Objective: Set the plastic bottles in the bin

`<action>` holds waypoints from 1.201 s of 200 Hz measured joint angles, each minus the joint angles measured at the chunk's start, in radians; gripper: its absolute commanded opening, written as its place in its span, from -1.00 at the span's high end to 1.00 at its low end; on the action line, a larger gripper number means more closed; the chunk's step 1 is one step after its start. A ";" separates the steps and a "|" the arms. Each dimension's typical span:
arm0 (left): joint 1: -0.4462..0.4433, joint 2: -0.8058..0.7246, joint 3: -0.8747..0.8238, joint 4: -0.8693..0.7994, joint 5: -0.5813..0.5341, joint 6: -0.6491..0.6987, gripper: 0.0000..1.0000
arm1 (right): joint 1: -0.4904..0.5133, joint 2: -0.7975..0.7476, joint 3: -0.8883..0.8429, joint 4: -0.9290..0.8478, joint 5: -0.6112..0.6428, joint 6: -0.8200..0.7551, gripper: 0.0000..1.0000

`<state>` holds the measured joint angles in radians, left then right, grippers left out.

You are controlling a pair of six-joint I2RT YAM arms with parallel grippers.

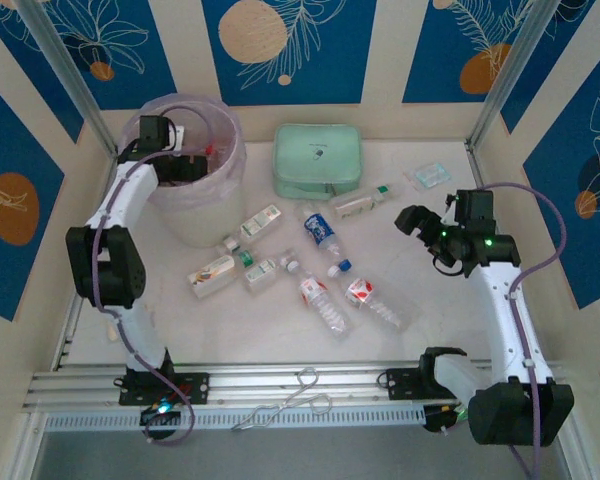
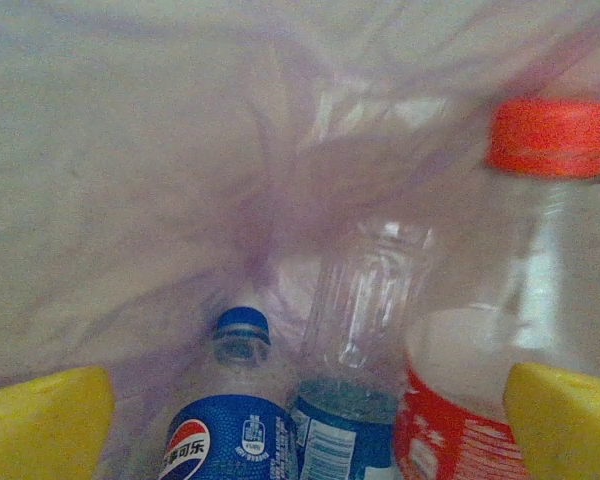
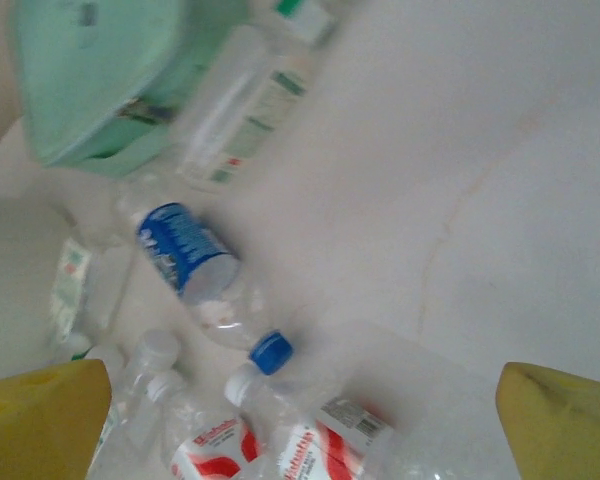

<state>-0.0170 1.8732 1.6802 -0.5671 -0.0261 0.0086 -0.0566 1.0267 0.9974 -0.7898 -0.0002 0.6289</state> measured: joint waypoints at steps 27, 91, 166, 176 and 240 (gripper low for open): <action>0.000 -0.085 0.001 -0.022 -0.002 0.002 -0.99 | -0.006 0.030 -0.028 -0.033 0.062 0.117 -0.95; -0.003 -0.271 0.188 -0.179 0.016 0.016 -0.99 | -0.016 0.219 -0.118 0.233 0.039 0.406 -0.66; -0.390 -0.652 -0.111 -0.237 0.050 -0.060 -0.99 | 0.021 0.737 0.184 0.456 0.038 0.504 -0.85; -0.433 -0.679 -0.170 -0.234 0.049 -0.080 -0.99 | 0.030 0.798 0.239 0.472 0.033 0.507 -0.90; -0.586 -0.767 -0.416 -0.150 0.051 -0.200 -0.99 | 0.067 1.067 0.513 0.484 0.025 0.552 -0.94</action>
<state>-0.6033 1.1065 1.2640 -0.7166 0.0254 -0.1913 0.0105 2.0941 1.5101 -0.3054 0.0246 1.1805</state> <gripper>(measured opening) 0.994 0.975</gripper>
